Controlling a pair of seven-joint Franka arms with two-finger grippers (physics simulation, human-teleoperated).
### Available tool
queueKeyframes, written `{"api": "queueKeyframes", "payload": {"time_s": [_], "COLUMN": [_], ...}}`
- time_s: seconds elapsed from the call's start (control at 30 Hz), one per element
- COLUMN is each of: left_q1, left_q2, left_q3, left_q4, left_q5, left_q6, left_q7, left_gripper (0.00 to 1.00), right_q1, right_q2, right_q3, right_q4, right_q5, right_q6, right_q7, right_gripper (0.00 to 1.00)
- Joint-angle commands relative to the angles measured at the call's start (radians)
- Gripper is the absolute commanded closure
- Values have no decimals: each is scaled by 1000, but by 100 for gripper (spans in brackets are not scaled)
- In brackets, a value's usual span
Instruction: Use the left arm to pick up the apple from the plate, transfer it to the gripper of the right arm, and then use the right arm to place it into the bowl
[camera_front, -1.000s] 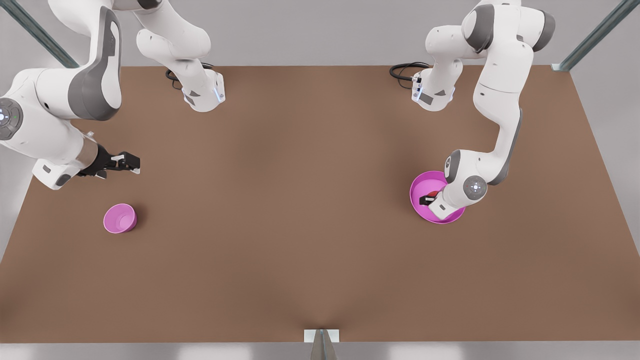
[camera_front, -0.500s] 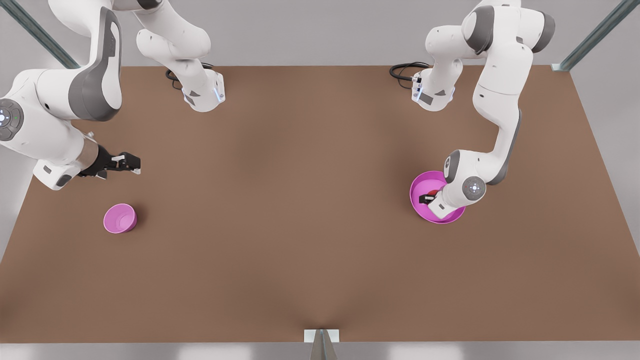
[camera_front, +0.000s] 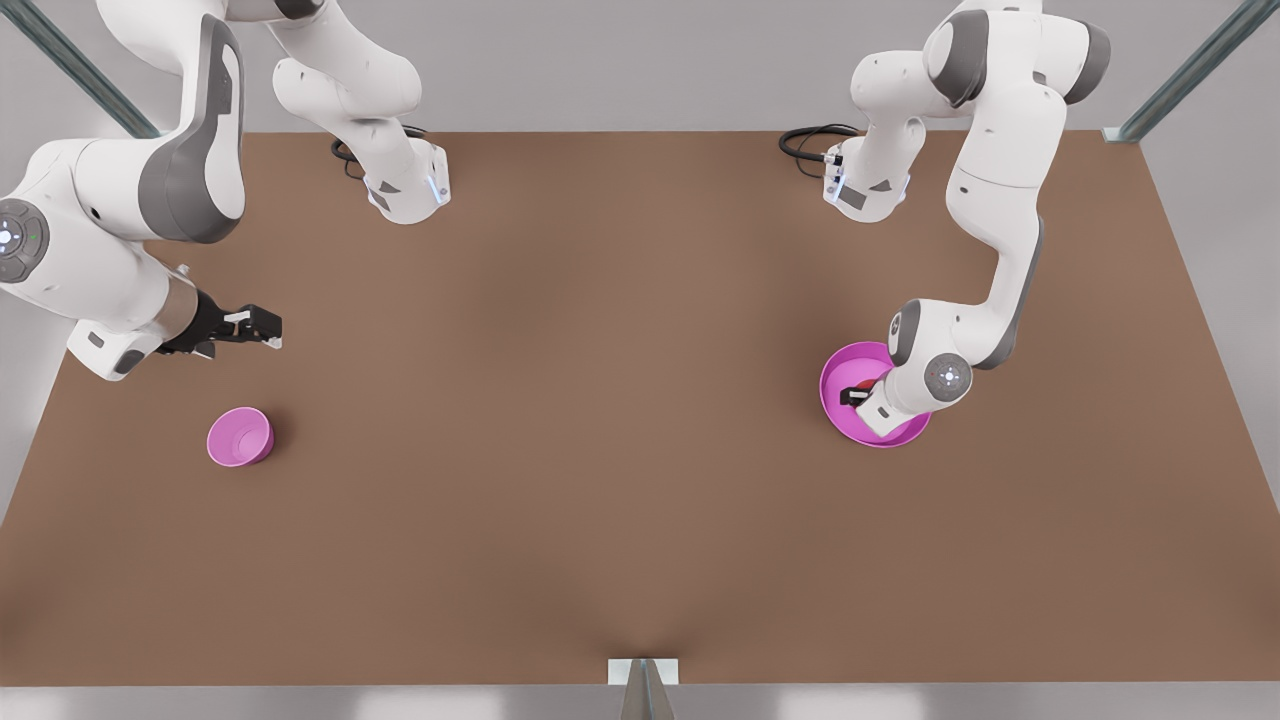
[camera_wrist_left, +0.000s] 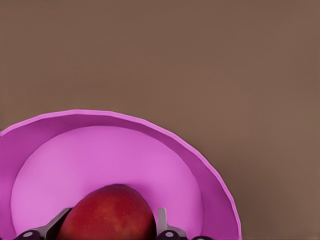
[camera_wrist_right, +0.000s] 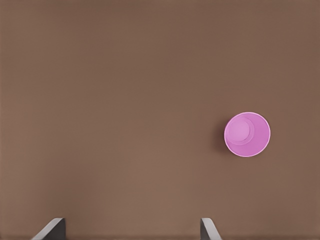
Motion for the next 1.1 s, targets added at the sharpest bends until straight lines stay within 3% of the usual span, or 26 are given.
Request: {"api": "queueKeyframes", "payload": {"time_s": [0.0,0.6,0.83,0.93,1.07], "left_q1": [1,5,-10,-42,-44], "left_q2": [-1,-53,-90,-35,47], "left_q3": [0,0,-8,-55,-186], "left_q4": [0,17,203,365,549], "left_q5": [2,-20,-133,-135,-316], "left_q6": [-8,-70,-206,-323,-360], "left_q7": [-4,-13,-22,-132,-200], "left_gripper": [14,21,22,22,22], "right_q1": [0,0,60,83,-15], "right_q2": [-1,1,53,165,387], "right_q3": [0,0,0,1,0], "right_q4": [1,-1,14,94,114], "right_q5": [1,1,10,69,611], "right_q6": [0,0,33,73,73], "right_q7": [0,0,-15,-296,-1099], "right_gripper": [0,0,0,0,0]}}
